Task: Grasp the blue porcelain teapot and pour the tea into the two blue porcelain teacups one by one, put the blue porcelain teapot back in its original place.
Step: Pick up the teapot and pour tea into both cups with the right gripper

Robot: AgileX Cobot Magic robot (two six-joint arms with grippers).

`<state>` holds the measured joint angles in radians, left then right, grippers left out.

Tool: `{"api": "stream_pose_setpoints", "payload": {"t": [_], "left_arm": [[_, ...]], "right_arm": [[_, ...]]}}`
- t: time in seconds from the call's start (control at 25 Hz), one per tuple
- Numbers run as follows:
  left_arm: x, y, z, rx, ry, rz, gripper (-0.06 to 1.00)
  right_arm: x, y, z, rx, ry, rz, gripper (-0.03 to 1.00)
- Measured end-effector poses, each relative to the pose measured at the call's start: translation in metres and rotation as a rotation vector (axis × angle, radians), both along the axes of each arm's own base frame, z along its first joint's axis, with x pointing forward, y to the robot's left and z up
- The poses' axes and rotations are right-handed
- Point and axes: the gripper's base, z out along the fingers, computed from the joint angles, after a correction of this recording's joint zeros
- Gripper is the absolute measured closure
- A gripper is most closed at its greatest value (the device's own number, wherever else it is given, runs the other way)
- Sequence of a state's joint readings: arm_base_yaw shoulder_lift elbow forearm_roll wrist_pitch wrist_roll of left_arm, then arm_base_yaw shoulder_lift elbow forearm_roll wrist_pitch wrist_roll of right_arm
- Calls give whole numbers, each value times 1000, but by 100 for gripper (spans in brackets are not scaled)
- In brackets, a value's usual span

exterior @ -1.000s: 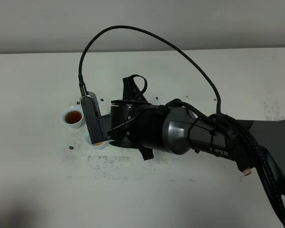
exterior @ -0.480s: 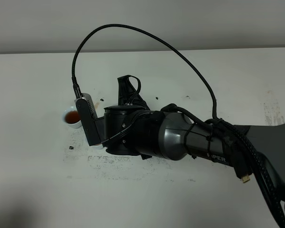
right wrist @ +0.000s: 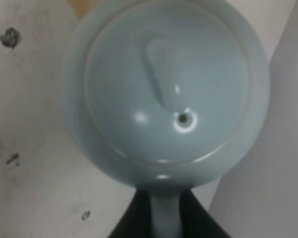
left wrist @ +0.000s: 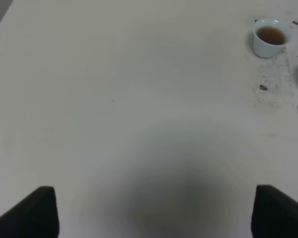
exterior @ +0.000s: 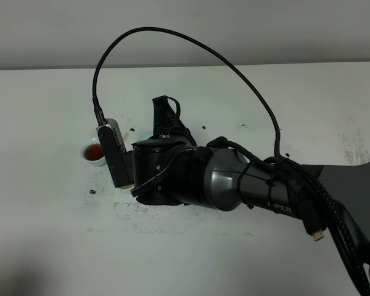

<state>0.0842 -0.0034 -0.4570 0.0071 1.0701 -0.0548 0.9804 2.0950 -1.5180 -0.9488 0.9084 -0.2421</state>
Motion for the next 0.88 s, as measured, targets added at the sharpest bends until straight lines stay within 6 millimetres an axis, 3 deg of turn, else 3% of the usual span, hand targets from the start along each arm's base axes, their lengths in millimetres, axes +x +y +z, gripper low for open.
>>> {"api": "stream_pose_setpoints", "payload": {"t": [0.4, 0.88], "left_arm": [[0, 0, 0, 0, 0, 0, 19], [0, 0, 0, 0, 0, 0, 19]], "right_arm": [[-11, 7, -2, 7, 24, -3, 93], [-10, 8, -4, -7, -6, 7, 93]]}}
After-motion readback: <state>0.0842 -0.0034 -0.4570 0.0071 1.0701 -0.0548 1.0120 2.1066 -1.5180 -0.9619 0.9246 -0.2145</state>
